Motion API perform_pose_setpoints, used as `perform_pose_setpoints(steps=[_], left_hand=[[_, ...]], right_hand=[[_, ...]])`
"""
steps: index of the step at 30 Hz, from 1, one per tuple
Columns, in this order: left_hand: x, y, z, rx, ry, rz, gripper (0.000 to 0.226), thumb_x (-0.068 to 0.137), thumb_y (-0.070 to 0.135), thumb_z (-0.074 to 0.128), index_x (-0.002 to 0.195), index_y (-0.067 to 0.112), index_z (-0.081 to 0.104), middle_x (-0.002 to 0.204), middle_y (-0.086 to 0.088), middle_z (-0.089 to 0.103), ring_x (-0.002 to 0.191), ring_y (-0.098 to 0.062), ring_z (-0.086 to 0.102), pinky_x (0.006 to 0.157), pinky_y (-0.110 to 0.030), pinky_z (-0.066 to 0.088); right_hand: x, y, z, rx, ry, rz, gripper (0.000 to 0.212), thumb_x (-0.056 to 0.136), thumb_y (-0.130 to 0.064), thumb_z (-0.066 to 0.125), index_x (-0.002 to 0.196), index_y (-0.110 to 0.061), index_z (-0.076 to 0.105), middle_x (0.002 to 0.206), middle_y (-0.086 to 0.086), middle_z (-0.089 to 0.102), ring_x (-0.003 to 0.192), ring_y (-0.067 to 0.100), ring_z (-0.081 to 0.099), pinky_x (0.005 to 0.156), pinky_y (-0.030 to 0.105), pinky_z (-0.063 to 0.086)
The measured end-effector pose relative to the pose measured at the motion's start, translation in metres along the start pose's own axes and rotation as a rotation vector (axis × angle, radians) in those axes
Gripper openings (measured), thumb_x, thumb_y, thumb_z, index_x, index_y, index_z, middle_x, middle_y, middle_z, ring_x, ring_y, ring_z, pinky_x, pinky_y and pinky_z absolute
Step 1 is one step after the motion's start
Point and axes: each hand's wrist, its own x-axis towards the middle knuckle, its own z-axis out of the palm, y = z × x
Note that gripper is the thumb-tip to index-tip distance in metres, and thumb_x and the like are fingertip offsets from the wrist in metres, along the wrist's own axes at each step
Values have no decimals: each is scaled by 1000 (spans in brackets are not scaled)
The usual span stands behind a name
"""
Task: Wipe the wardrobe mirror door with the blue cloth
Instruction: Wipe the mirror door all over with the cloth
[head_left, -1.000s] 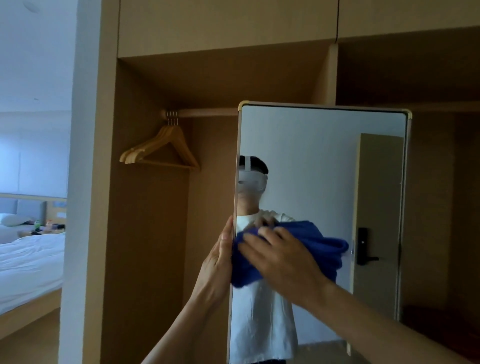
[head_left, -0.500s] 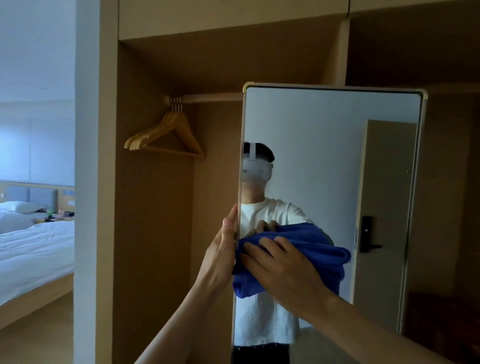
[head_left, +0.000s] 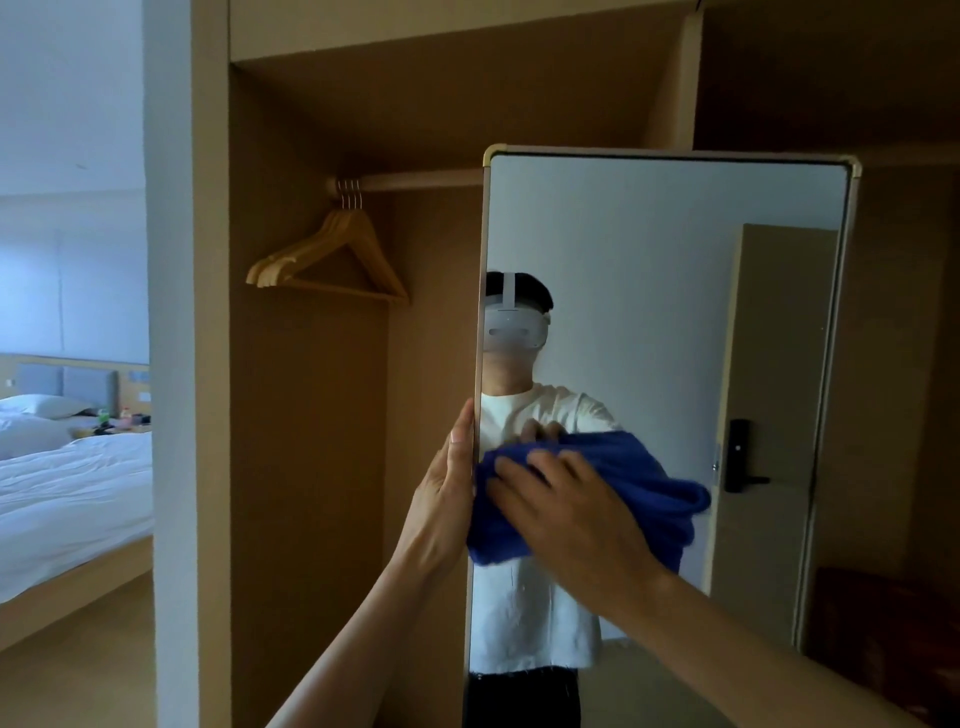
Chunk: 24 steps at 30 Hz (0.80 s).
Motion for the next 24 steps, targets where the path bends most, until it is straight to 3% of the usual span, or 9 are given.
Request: perform_pose_setpoints(steps=[4, 6, 9, 14, 18, 21, 24], left_hand=[[1, 2, -3, -1, -22, 7, 51, 88, 87, 20, 136, 77, 33, 158, 19, 42, 145, -12, 42, 117, -51, 41], [-1, 1, -2, -26, -33, -14, 50, 92, 84, 20, 139, 74, 34, 153, 17, 48, 140, -14, 48, 110, -50, 49], [-4, -4, -2, -24, -27, -6, 52, 84, 88, 24, 134, 78, 36, 151, 14, 51, 138, -16, 52, 112, -52, 47], [-4, -12, -3, -39, -14, 8, 54, 85, 86, 30, 135, 72, 43, 150, 7, 55, 135, -20, 55, 111, -54, 47], [-8, -7, -3, -13, -27, -3, 41, 90, 84, 24, 128, 81, 38, 157, 17, 44, 140, -15, 48, 117, -51, 41], [-7, -7, -6, 30, -30, 30, 46, 87, 89, 22, 131, 81, 33, 158, 22, 40, 145, -12, 42, 120, -52, 36], [-8, -11, -8, 44, -28, 49, 48, 87, 87, 21, 134, 80, 31, 159, 21, 40, 145, -11, 42, 119, -52, 37]], right_hand=[[-12, -3, 14, -1, -27, -65, 34, 95, -22, 45, 126, -21, 59, 121, -2, 65, 107, 21, 59, 96, 37, 48], [-3, 7, 7, -11, -11, -54, 34, 93, -20, 51, 125, -19, 60, 123, 0, 65, 108, 23, 59, 96, 38, 47], [21, 25, -10, -7, 94, 70, 40, 86, -17, 58, 125, -13, 64, 125, 8, 67, 109, 30, 62, 94, 44, 51], [37, 30, -16, 2, 106, 169, 44, 85, -15, 64, 129, -11, 61, 128, 10, 65, 112, 33, 59, 96, 48, 47], [-1, -12, 5, 33, 19, 36, 38, 88, -23, 55, 125, -17, 62, 123, 3, 65, 108, 26, 60, 96, 42, 49], [-25, -33, 19, 104, -37, -20, 38, 93, -20, 39, 124, -20, 61, 118, -2, 65, 103, 21, 61, 92, 38, 52], [-25, -34, 23, 103, -24, -25, 35, 95, -20, 40, 121, -21, 62, 116, -2, 65, 101, 20, 62, 91, 37, 52]])
